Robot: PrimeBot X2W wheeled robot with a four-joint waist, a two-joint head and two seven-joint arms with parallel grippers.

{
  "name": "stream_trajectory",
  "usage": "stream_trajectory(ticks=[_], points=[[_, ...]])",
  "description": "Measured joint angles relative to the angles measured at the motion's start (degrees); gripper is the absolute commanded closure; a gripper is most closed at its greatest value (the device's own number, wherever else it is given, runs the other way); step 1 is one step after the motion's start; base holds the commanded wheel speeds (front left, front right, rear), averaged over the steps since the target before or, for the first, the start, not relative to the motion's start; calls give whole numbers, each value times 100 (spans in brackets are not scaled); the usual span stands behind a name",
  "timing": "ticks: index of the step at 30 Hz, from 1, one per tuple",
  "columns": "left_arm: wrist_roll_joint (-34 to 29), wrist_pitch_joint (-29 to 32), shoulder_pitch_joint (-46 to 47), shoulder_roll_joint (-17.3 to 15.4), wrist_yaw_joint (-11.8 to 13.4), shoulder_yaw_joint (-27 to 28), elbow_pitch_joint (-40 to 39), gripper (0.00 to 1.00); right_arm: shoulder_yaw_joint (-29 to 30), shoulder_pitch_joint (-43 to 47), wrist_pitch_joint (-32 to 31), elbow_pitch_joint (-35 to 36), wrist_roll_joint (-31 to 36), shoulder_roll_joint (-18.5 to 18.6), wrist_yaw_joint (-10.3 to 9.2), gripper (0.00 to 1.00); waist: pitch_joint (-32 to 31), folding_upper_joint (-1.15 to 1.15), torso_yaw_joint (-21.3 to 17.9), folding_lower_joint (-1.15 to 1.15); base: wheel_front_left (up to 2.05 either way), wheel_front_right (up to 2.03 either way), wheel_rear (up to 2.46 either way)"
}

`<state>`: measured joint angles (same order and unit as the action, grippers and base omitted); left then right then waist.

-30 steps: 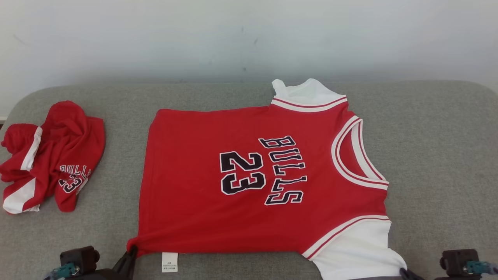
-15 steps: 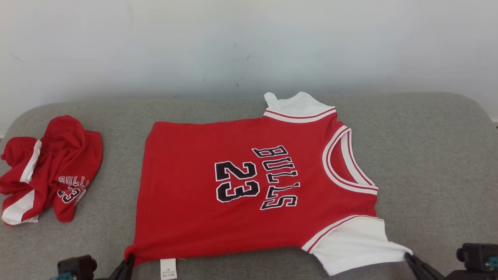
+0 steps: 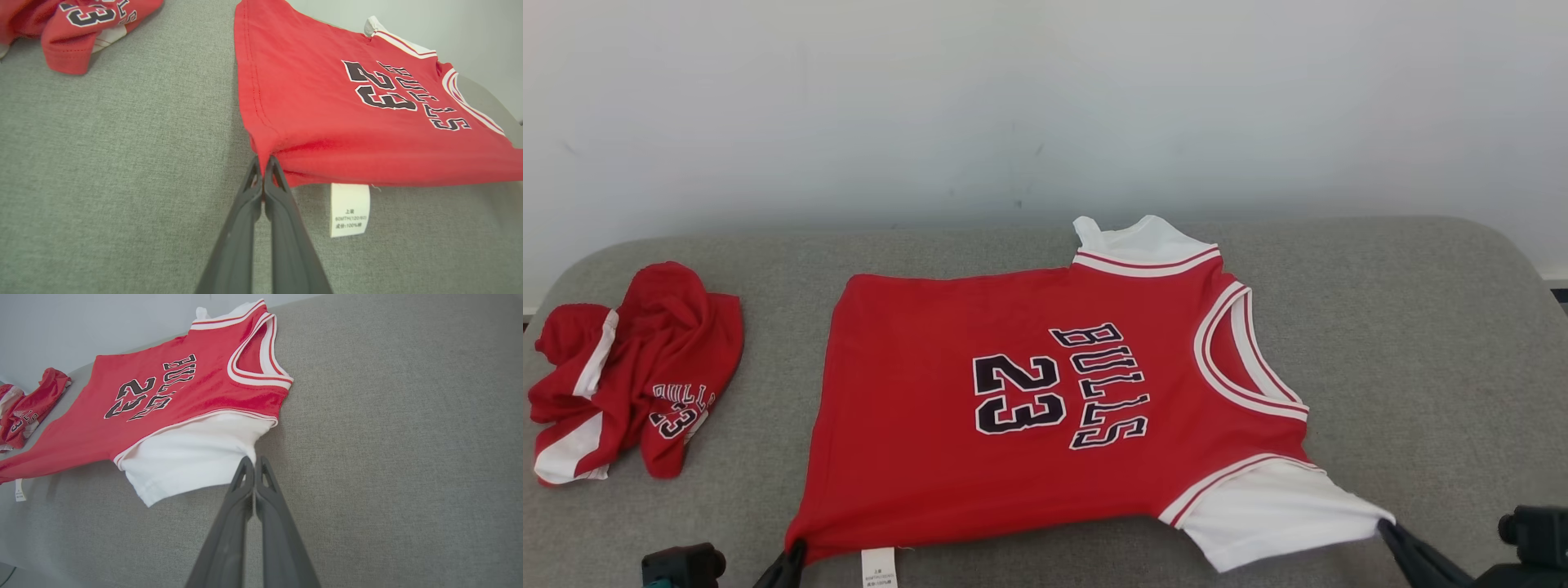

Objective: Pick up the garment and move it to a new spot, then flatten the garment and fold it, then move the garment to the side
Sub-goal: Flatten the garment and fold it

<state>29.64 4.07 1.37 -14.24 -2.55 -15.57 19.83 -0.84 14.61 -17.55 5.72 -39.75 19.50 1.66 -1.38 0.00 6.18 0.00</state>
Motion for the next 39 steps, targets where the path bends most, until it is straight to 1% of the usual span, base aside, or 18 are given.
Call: stream_trajectory(ticks=[5, 7, 11, 16, 18, 22, 26, 29, 32, 37, 39], points=[[12, 104, 30, -58, -8, 1, -110, 100, 73, -268, -13, 74, -48, 86, 41, 100, -7, 0, -2, 0, 0, 0, 0], [23, 201, 96, -109, -57, -11, -113, 100, 68, -414, -67, 29, -48, 164, 54, 100, 0, 0, 0, 0, 0, 0, 0], [71, 349, 314, -148, -108, -21, -121, 100, -108, -797, -230, -113, -65, 210, 103, 100, 46, 0, 0, 1, 0, 0, 0], [91, 606, 699, -248, -211, -68, -43, 100, -280, -1445, -426, -483, -49, 254, 188, 100, 131, 0, -14, 2, 0, 0, 0], [97, 678, 849, -285, -253, -71, -22, 100, -385, -1673, -541, -650, 22, 328, 209, 100, 164, 0, -18, 1, 0, 0, 0], [120, 835, 1100, -312, -258, -119, 125, 100, -553, -2126, -654, -1027, 131, 357, 246, 100, 226, 0, -32, 1, 0, 0, 0], [118, 922, 1229, -367, -301, -123, 235, 100, -802, -2589, -726, -1328, 223, 299, 290, 100, 299, 0, -56, 1, 0, 0, 0], [119, 981, 1322, -367, -302, -125, 309, 100, -854, -2823, -744, -1473, 227, 223, 293, 100, 350, 0, -75, 1, 0, 0, 0], [125, 1013, 1521, -361, -309, -127, 414, 100, -960, -3110, -766, -1723, 289, 171, 337, 100, 432, 1, -102, 1, 0, 0, 0], [142, 1063, 1712, -356, -348, -127, 544, 100, -1117, -3517, -768, -2105, 437, 151, 347, 100, 586, 0, -140, 1, 0, 0, 0], [151, 1063, 1748, -325, -350, -134, 598, 100, -1165, -3713, -765, -2241, 463, 99, 391, 100, 654, 0, -156, 1, 0, 0, 0]])
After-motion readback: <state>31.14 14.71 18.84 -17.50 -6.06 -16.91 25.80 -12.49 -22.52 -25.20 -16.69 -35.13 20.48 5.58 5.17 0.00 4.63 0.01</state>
